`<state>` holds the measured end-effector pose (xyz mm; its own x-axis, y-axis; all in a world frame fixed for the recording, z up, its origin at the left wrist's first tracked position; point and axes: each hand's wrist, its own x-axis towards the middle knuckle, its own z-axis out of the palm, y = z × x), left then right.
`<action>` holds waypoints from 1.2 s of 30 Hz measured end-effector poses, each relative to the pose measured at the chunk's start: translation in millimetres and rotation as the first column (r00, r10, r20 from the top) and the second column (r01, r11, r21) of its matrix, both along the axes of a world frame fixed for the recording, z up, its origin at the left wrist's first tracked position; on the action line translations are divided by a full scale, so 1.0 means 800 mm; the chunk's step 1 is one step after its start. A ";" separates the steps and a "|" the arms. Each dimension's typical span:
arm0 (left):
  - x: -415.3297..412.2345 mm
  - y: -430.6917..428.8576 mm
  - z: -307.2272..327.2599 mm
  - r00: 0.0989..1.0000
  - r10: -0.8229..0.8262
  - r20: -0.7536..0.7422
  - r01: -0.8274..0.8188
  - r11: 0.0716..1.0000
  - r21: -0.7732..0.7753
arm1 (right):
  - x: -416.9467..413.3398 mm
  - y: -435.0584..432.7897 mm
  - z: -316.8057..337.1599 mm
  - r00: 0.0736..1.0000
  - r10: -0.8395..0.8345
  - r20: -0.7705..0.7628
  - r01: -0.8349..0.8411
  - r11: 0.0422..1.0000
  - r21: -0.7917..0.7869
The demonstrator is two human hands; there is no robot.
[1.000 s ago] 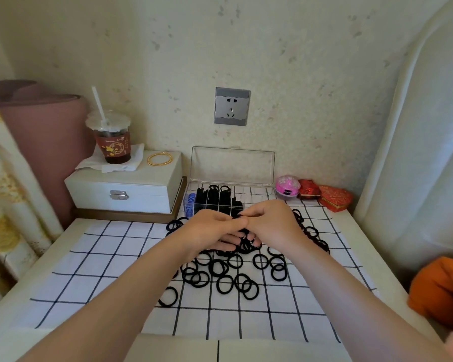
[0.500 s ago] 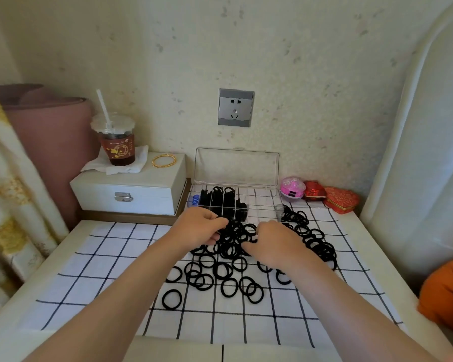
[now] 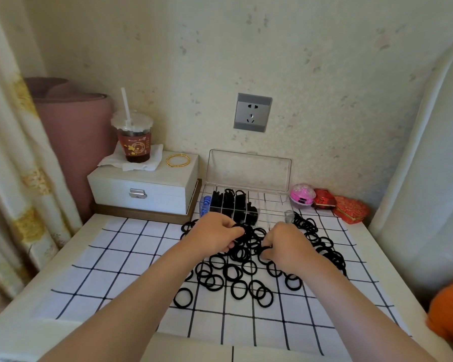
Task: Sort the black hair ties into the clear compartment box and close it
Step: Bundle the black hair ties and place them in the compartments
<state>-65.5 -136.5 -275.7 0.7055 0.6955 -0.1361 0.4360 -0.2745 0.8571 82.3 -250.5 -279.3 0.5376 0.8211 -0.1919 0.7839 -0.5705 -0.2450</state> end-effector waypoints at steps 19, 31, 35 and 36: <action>0.005 -0.003 -0.006 0.997 0.078 0.031 -0.079 0.995 0.054 | 0.006 -0.021 0.045 0.862 -0.019 -0.506 0.196 0.934 0.299; 0.009 -0.018 0.011 0.965 0.001 0.264 0.113 0.901 -0.419 | -0.012 -0.017 0.053 0.695 0.070 -0.716 0.181 0.946 0.268; 0.008 -0.017 0.013 0.960 -0.002 0.279 0.155 0.835 -0.528 | -0.012 -0.015 0.050 0.773 0.019 -0.634 0.190 0.947 0.260; 0.008 -0.017 0.015 0.958 0.000 0.286 0.165 0.819 -0.550 | -0.012 -0.014 0.049 0.797 0.003 -0.604 0.193 0.946 0.260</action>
